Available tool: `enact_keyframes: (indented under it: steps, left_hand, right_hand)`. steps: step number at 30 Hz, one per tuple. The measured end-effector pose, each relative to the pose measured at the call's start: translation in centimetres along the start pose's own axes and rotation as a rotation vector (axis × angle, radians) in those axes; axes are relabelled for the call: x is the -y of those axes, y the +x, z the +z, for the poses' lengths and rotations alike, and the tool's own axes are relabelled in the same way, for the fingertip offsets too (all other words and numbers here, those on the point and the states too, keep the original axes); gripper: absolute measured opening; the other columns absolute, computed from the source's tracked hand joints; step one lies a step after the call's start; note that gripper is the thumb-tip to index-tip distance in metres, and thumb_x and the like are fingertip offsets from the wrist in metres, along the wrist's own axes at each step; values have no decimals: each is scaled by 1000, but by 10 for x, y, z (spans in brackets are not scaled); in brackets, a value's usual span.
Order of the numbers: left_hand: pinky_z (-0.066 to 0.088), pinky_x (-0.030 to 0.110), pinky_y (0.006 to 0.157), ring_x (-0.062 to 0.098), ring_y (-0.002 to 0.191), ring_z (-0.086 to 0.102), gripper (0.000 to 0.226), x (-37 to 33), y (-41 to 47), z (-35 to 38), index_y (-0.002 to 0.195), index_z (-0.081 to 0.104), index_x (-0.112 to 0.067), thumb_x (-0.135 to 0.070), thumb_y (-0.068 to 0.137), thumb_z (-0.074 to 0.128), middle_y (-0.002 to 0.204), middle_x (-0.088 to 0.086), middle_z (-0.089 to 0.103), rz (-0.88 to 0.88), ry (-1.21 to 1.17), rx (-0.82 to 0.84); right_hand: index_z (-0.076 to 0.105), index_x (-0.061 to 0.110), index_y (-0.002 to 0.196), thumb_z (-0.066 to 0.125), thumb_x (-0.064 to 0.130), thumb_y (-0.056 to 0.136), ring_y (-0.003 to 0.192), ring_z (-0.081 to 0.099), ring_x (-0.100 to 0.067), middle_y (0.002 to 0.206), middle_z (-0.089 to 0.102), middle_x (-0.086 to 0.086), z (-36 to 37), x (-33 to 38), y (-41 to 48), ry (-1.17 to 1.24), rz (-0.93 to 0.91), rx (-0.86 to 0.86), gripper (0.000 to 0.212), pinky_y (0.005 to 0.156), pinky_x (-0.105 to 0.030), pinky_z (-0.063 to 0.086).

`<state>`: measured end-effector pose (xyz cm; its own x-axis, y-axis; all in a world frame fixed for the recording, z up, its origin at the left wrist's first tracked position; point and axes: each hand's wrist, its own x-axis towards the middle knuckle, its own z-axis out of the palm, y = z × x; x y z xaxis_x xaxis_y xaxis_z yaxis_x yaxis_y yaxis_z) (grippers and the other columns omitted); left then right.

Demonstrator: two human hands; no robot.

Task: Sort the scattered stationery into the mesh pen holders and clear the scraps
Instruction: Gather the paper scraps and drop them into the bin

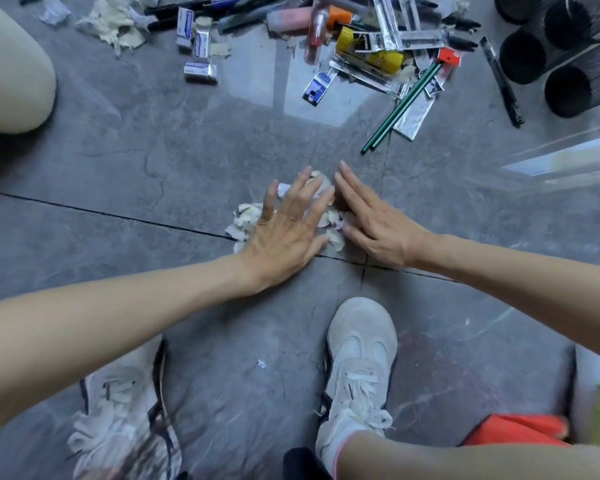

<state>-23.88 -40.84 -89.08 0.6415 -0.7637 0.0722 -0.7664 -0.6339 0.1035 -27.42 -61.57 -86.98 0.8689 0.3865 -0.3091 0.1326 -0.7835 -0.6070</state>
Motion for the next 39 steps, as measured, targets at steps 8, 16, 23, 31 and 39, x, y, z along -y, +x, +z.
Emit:
enact_keyframes:
  steps: [8, 16, 23, 31, 39]
  left_hand:
    - [-11, 47, 112, 19, 143, 21, 80, 27, -58, -7, 146, 26, -10, -63, 88, 40, 152, 11, 22, 508, 25, 106]
    - [-13, 48, 111, 20, 143, 19, 85, 31, -87, -15, 145, 26, -11, -70, 85, 36, 149, 10, 27, 543, -150, 190]
    - [-11, 50, 112, 19, 145, 11, 98, 21, -123, -7, 148, 22, -9, -77, 79, 38, 153, 11, 22, 586, -92, 316]
    - [-15, 46, 112, 23, 143, 20, 69, 31, -94, -7, 145, 26, -11, -51, 92, 43, 150, 13, 23, 322, -6, 138]
    - [-20, 42, 110, 25, 139, 21, 68, 28, -46, -5, 140, 24, -14, -44, 85, 52, 144, 9, 23, -46, -96, -34]
  right_hand:
    - [-2, 1, 150, 45, 54, 90, 147, -7, -18, 158, -11, -15, 9, 10, 10, -119, -140, 75, 93, 119, -26, 1]
    - [1, -4, 148, 49, 45, 92, 147, -8, -21, 156, -8, -22, 13, 16, 22, -160, -184, 45, 89, 119, -25, -3]
    - [-3, -2, 148, 41, 50, 93, 147, -9, -22, 156, -10, -22, 10, 17, 24, -169, -181, 61, 88, 120, -34, 1]
    - [-2, -2, 149, 38, 49, 94, 147, -7, -21, 156, -12, -21, 9, 17, 18, -126, -167, 35, 85, 120, -30, 2]
    - [-7, 2, 149, 33, 51, 94, 145, -9, -10, 157, -15, -15, 5, 9, 16, -47, -54, -22, 83, 118, -19, 4]
